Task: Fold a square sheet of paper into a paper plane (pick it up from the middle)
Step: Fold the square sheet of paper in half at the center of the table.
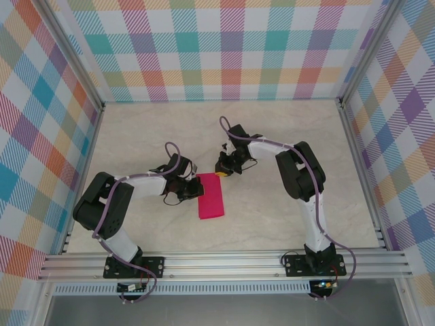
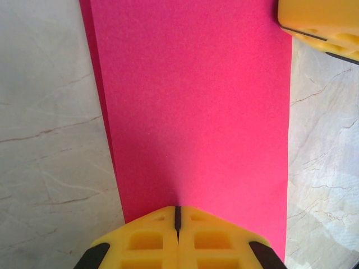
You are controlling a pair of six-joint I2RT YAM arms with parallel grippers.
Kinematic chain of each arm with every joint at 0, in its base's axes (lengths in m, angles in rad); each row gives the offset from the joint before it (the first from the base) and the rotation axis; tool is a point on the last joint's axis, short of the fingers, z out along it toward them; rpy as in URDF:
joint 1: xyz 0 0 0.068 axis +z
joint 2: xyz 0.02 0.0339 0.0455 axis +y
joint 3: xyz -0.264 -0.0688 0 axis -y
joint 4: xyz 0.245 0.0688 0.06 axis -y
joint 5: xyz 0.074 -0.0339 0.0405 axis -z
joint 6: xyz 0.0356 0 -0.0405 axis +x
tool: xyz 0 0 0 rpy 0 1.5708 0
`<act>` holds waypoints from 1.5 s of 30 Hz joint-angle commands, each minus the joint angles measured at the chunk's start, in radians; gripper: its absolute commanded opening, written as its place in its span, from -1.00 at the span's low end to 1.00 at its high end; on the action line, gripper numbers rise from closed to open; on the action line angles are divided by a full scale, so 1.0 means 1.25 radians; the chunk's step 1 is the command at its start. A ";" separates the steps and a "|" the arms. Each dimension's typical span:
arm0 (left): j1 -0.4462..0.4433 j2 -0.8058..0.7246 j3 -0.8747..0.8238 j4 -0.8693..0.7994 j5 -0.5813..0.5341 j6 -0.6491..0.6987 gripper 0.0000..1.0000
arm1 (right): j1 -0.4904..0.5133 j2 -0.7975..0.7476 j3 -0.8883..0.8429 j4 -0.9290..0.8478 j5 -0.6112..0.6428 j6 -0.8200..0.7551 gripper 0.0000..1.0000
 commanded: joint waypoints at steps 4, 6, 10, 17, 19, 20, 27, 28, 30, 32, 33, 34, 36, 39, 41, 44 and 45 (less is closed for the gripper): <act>-0.007 0.044 -0.056 -0.096 -0.076 0.010 -1.00 | 0.004 0.010 0.013 -0.019 0.006 0.011 -0.89; -0.006 0.046 -0.056 -0.097 -0.077 0.010 -1.00 | 0.004 -0.016 0.004 0.005 -0.015 0.015 -0.89; -0.007 0.047 -0.051 -0.097 -0.075 0.011 -1.00 | 0.014 -0.045 0.005 0.013 -0.023 0.006 -0.90; -0.007 0.050 -0.043 -0.102 -0.074 0.013 -1.00 | 0.015 -0.022 0.006 0.024 -0.018 0.011 -0.91; -0.006 0.049 -0.043 -0.103 -0.074 0.015 -1.00 | 0.015 -0.009 0.003 0.023 -0.011 0.008 -0.91; -0.007 0.049 -0.043 -0.103 -0.074 0.015 -1.00 | 0.015 0.000 0.001 0.022 -0.006 0.007 -0.92; -0.006 0.045 -0.043 -0.109 -0.077 0.013 -1.00 | 0.014 0.036 -0.018 -0.005 0.042 0.011 -0.92; -0.007 0.043 -0.044 -0.111 -0.076 0.013 -1.00 | 0.014 0.034 -0.032 0.007 0.041 0.015 -0.92; -0.007 0.034 -0.047 -0.115 -0.083 0.015 -1.00 | 0.011 0.027 -0.066 0.036 0.029 0.027 -0.92; -0.007 0.034 -0.045 -0.118 -0.086 0.017 -1.00 | 0.010 0.024 -0.078 0.043 0.029 0.031 -0.92; -0.007 0.036 -0.043 -0.118 -0.084 0.016 -1.00 | 0.010 0.022 -0.087 0.060 0.020 0.032 -0.92; -0.006 0.035 -0.042 -0.117 -0.083 0.016 -1.00 | 0.010 0.017 -0.099 0.082 0.002 0.036 -0.92; -0.007 0.038 -0.046 -0.114 -0.082 0.016 -1.00 | 0.010 0.004 -0.112 0.102 -0.014 0.041 -0.92; -0.007 0.042 -0.048 -0.110 -0.082 0.015 -1.00 | 0.009 -0.042 -0.118 0.109 -0.029 0.035 -0.92; -0.007 0.044 -0.051 -0.106 -0.082 0.013 -1.00 | 0.009 -0.075 -0.114 0.109 -0.043 0.027 -0.91; -0.007 0.046 -0.052 -0.102 -0.080 0.012 -1.00 | 0.009 -0.107 -0.107 0.115 -0.090 0.021 -0.90; -0.007 0.046 -0.052 -0.102 -0.080 0.012 -1.00 | 0.009 -0.115 -0.113 0.122 -0.098 0.027 -0.90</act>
